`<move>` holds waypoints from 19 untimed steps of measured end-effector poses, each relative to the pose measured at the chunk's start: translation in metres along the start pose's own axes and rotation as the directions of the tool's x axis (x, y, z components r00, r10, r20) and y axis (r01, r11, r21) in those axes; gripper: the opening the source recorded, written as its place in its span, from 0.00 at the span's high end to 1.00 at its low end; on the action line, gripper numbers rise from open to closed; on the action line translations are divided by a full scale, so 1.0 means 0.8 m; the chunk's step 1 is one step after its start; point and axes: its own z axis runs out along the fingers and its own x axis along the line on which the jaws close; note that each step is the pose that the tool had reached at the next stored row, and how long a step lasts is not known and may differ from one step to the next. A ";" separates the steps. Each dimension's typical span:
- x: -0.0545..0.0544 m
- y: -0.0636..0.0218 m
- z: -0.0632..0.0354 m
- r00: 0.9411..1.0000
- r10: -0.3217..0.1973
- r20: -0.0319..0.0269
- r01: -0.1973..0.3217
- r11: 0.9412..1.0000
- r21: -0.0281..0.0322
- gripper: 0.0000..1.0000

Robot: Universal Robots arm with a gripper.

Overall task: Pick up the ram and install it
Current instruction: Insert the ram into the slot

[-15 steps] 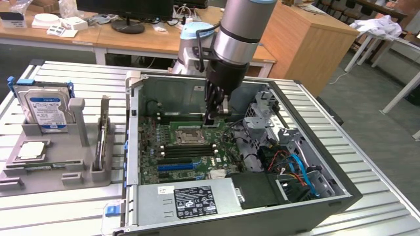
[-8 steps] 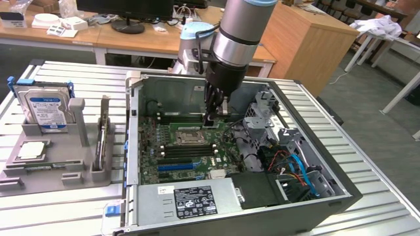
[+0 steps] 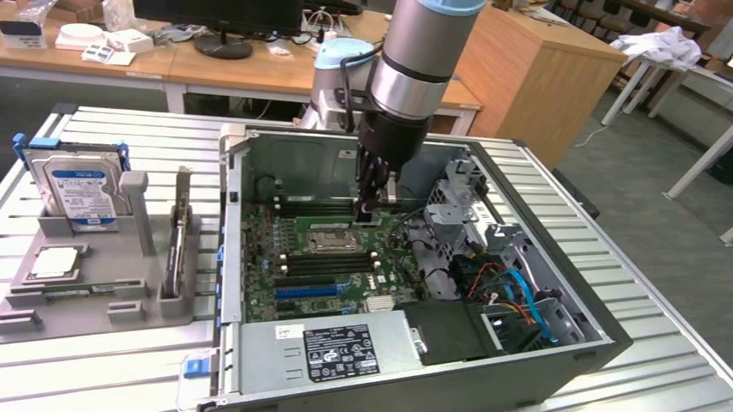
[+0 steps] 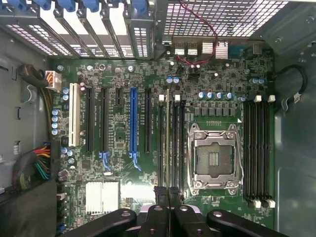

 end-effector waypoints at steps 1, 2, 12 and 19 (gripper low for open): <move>0.000 0.000 0.001 1.000 0.000 0.000 0.000 1.000 0.000 0.89; 0.000 0.000 0.001 1.000 0.000 0.000 0.000 1.000 0.000 0.89; 0.000 0.000 0.007 1.000 0.000 0.000 0.000 1.000 0.000 0.89; 0.000 0.000 0.011 1.000 0.000 0.000 0.000 1.000 0.000 0.89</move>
